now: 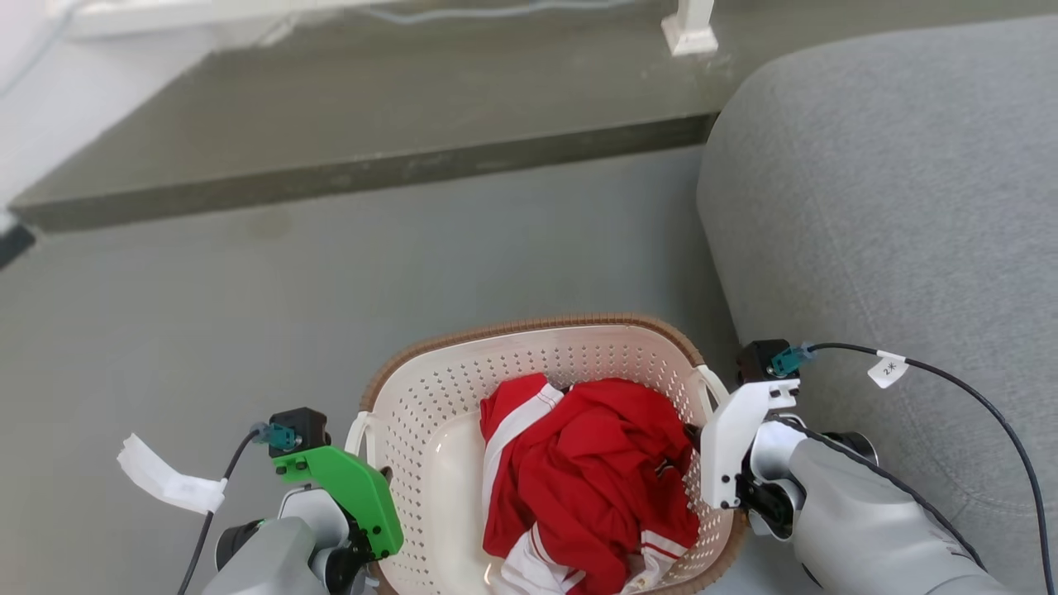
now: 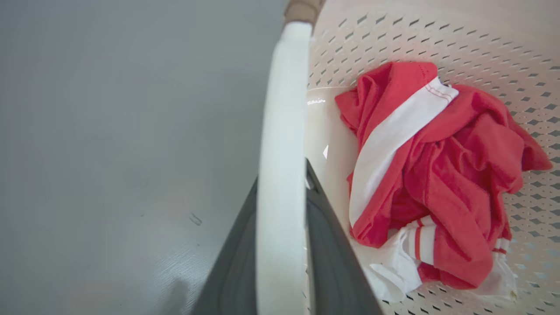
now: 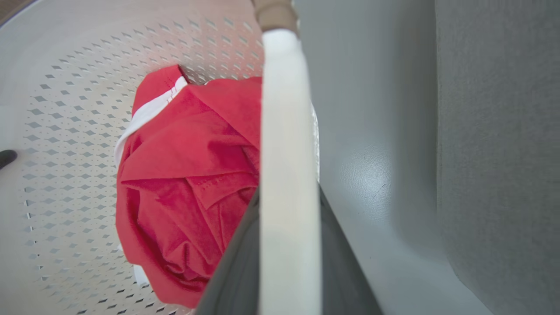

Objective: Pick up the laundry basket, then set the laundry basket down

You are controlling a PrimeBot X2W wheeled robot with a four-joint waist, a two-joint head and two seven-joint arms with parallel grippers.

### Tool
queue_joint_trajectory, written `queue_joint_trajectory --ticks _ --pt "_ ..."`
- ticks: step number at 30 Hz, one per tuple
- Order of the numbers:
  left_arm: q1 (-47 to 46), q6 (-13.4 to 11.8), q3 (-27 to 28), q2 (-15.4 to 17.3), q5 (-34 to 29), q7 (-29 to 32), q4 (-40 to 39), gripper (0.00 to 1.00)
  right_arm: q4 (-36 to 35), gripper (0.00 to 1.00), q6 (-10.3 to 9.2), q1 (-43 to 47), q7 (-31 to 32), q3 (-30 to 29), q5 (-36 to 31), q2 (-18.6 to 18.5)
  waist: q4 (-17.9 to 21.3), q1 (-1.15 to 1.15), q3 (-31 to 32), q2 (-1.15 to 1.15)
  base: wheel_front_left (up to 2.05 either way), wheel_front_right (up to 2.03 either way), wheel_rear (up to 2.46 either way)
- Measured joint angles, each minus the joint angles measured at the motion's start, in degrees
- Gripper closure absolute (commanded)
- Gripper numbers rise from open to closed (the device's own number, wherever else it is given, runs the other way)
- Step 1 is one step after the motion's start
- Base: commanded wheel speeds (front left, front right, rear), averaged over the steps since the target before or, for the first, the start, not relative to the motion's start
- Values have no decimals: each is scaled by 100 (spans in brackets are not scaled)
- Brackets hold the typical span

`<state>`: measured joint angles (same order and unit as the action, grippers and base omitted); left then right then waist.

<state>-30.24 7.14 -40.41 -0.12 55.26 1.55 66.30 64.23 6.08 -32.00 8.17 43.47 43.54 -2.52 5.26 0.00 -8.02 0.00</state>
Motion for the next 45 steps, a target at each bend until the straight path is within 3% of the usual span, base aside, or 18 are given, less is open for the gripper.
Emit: queue_joint_trajectory --ticks 33,45 --pt "1 -35 -246 21 210 32 -32 100 9 100 -14 -41 94 316 294 -58 103 0 163 0 0 0 0" --pt "-357 -135 -261 29 323 -188 -197 100 -122 100 -13 -389 -281 279 414 -207 129 0 -295 0 0 0 0"
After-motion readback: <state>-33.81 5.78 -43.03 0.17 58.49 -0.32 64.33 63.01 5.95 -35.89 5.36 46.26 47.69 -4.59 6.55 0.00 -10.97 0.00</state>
